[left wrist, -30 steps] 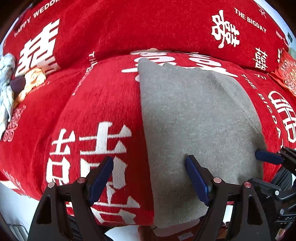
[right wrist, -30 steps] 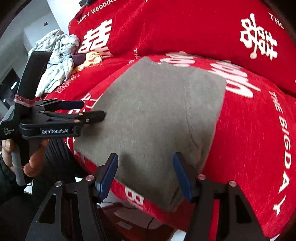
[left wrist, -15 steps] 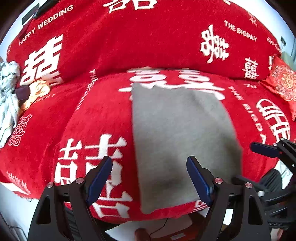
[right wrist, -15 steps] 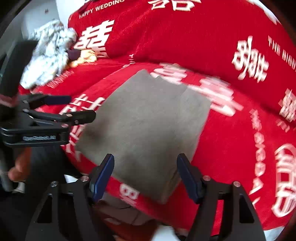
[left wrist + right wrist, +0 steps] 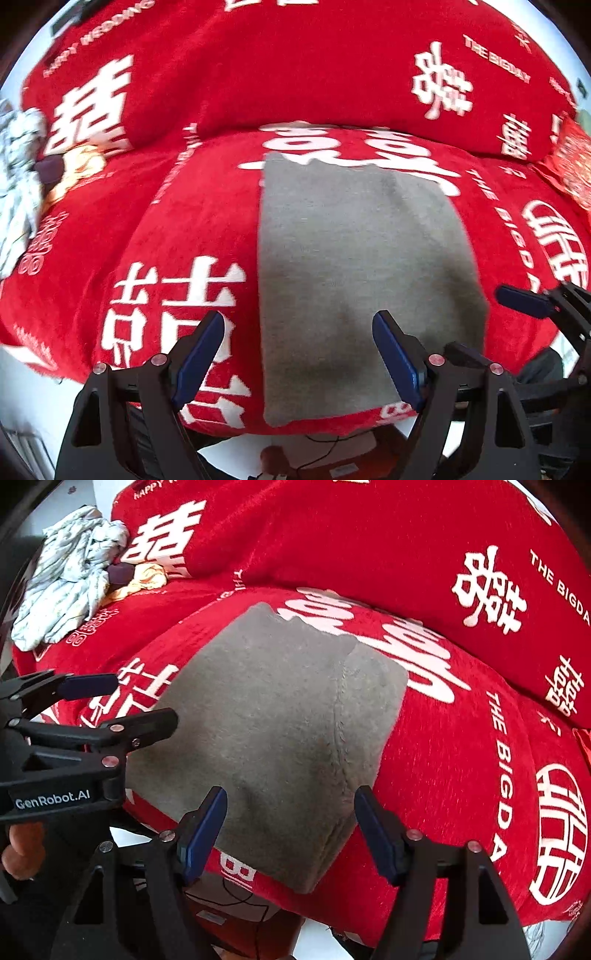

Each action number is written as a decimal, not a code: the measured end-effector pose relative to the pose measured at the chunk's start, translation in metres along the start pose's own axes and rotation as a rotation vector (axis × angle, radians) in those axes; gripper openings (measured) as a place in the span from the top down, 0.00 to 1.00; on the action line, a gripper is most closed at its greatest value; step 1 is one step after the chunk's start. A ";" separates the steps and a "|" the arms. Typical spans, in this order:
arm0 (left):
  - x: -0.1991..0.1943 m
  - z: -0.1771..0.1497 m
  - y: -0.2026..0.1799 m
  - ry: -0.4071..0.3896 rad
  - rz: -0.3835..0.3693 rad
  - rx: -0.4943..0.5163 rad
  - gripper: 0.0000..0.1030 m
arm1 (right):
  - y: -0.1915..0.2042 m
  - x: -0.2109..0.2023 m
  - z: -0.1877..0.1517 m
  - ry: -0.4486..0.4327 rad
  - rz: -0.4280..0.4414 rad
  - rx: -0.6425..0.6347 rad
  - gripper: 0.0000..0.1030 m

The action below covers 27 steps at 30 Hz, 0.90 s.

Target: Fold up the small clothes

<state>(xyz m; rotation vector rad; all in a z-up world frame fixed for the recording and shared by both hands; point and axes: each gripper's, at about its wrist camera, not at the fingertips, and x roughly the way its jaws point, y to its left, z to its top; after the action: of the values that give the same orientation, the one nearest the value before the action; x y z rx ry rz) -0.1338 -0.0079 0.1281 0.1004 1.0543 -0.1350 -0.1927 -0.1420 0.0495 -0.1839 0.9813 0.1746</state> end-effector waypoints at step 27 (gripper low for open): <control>0.023 -0.004 0.000 0.092 0.029 0.014 0.19 | -0.003 0.017 0.007 0.042 -0.023 0.001 0.28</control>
<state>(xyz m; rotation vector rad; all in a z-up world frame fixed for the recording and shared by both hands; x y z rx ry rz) -0.1256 -0.0088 0.1062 0.1359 1.1433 -0.1126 -0.1769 -0.1423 0.0398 -0.1982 1.0204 0.1493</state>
